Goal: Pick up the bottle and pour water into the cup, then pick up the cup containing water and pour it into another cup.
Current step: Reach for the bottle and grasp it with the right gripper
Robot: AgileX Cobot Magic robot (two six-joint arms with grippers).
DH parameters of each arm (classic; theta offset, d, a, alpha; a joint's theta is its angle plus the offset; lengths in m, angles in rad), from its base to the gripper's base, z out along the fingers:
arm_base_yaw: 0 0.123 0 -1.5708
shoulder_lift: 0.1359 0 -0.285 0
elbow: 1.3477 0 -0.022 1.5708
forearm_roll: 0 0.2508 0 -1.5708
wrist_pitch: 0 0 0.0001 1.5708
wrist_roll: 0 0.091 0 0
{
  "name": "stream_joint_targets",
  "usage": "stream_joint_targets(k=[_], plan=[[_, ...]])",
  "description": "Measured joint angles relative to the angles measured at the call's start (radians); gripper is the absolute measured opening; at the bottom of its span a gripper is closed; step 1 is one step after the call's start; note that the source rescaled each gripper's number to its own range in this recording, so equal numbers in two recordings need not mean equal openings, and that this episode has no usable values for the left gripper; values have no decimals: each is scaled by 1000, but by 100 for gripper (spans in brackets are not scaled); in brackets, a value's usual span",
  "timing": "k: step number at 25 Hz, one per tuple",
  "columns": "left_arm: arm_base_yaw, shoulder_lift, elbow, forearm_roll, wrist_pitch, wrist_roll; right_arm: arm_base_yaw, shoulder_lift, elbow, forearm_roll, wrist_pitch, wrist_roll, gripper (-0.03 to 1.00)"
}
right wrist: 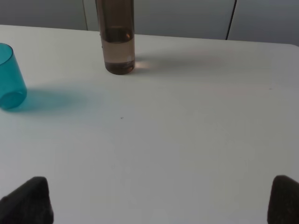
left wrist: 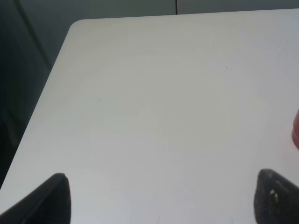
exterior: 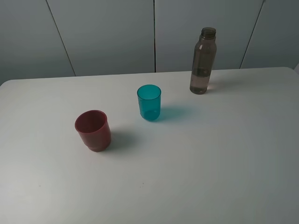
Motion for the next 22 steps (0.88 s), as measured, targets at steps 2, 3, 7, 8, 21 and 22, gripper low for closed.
stream_joint_targets(k=[2, 3, 7, 8, 21, 22], plan=[[0, 0, 0, 0, 0, 0, 0, 0, 0, 0, 0, 0, 100], [0, 0, 0, 0, 0, 0, 0, 0, 0, 0, 0, 0, 100], [0, 0, 0, 0, 0, 0, 0, 0, 0, 0, 0, 0, 100], [0, 0, 0, 0, 0, 0, 0, 0, 0, 0, 0, 0, 100], [0, 0, 0, 0, 0, -7, 0, 0, 0, 0, 0, 0, 100], [0, 0, 0, 0, 0, -7, 0, 0, 0, 0, 0, 0, 100]])
